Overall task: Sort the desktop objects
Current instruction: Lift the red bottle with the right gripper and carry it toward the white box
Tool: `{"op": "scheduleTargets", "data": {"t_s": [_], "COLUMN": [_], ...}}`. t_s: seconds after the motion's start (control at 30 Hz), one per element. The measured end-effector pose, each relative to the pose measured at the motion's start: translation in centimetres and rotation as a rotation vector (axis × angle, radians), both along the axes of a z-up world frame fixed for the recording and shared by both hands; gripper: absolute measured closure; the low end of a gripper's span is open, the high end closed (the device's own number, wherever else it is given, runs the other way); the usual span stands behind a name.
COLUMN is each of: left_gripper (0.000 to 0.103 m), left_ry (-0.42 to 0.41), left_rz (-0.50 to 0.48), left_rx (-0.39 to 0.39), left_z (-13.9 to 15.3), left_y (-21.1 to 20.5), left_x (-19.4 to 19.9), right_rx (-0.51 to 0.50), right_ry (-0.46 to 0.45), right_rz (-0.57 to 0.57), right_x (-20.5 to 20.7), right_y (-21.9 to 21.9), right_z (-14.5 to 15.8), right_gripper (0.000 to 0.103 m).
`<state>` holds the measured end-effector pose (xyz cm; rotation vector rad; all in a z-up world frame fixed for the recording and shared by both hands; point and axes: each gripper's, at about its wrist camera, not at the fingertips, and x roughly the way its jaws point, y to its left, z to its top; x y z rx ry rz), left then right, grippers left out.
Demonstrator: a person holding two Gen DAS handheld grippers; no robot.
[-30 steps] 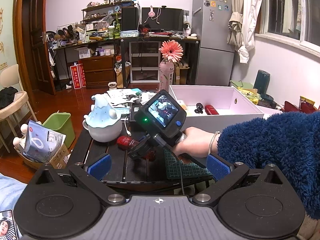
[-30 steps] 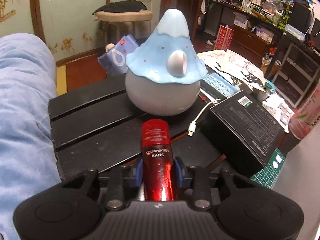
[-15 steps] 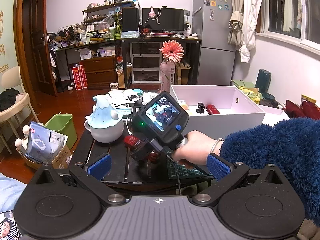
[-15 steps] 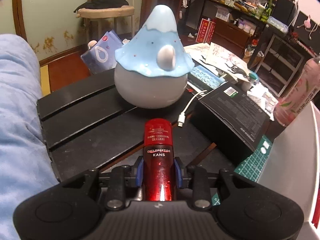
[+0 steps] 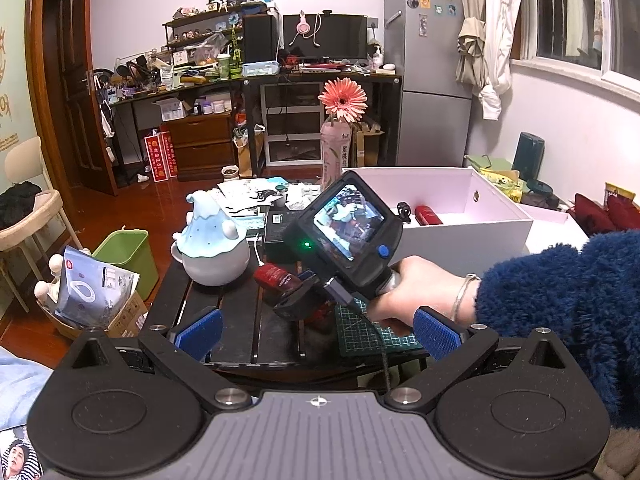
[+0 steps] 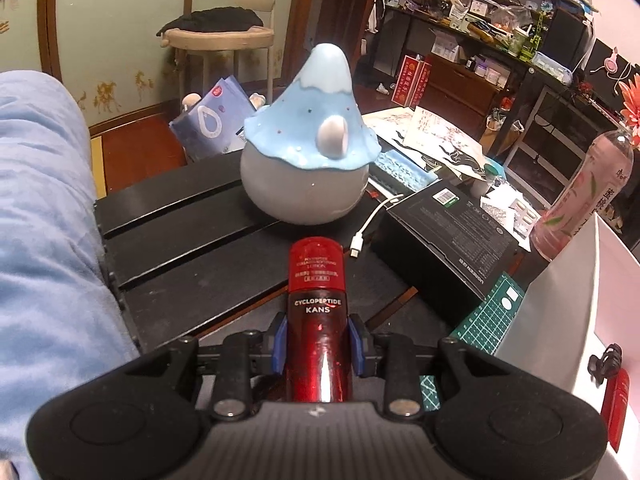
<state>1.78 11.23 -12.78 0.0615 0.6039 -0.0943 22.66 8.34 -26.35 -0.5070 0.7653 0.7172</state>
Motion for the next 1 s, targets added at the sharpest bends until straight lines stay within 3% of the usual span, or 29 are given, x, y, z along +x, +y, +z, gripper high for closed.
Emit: {"op": "scheduleTargets", "data": {"t_s": [0.47,1.0], "left_gripper": [0.0,0.0], "left_ry": [0.003,-0.004], "left_rz": [-0.011,-0.026], "left_rx": [0.033,0.066], "left_z": [-0.1,-0.1], "left_y": [-0.5,-1.3], "left_x": [-0.2,-0.4], "right_rx": [0.032,0.172], "right_ry": [-0.035,-0.065], "right_rz": [-0.023,-0.079], "right_x": [-2.2,-5.3], "right_y": [-3.6,-10.1], "right_z": [1.4,4.9], "right_gripper": [0.074,0.074]}}
